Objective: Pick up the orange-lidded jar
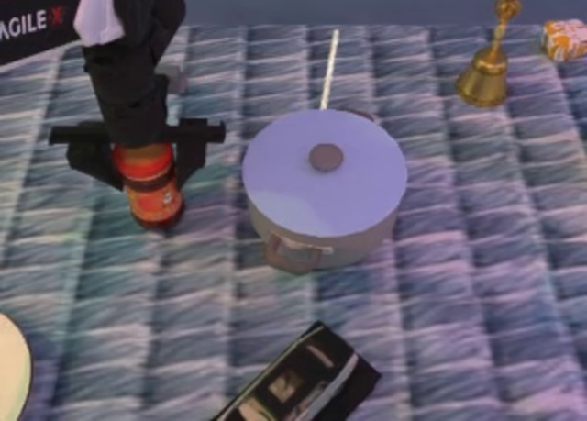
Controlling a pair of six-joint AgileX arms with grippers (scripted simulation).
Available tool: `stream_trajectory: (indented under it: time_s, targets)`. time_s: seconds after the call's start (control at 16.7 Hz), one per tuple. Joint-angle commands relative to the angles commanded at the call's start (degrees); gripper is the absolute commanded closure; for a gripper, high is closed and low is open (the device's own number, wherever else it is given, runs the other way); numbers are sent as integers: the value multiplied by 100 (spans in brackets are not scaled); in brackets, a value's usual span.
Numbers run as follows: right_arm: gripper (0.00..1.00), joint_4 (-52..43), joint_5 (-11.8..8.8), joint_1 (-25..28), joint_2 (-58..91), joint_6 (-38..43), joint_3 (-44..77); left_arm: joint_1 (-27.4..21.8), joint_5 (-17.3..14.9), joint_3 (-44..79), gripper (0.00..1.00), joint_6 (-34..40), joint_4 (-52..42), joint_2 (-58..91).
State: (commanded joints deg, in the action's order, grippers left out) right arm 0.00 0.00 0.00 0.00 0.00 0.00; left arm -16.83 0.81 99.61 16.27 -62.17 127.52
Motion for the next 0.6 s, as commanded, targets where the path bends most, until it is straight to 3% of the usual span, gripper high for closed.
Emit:
stream_trajectory:
  time_s: [0.24,0.6]
  targets:
    - [0,0,0,0,0,0,0,0,0,0,2,0,0,0]
    - [0,0,0,0,0,0,0,0,0,0,0,0,0,0]
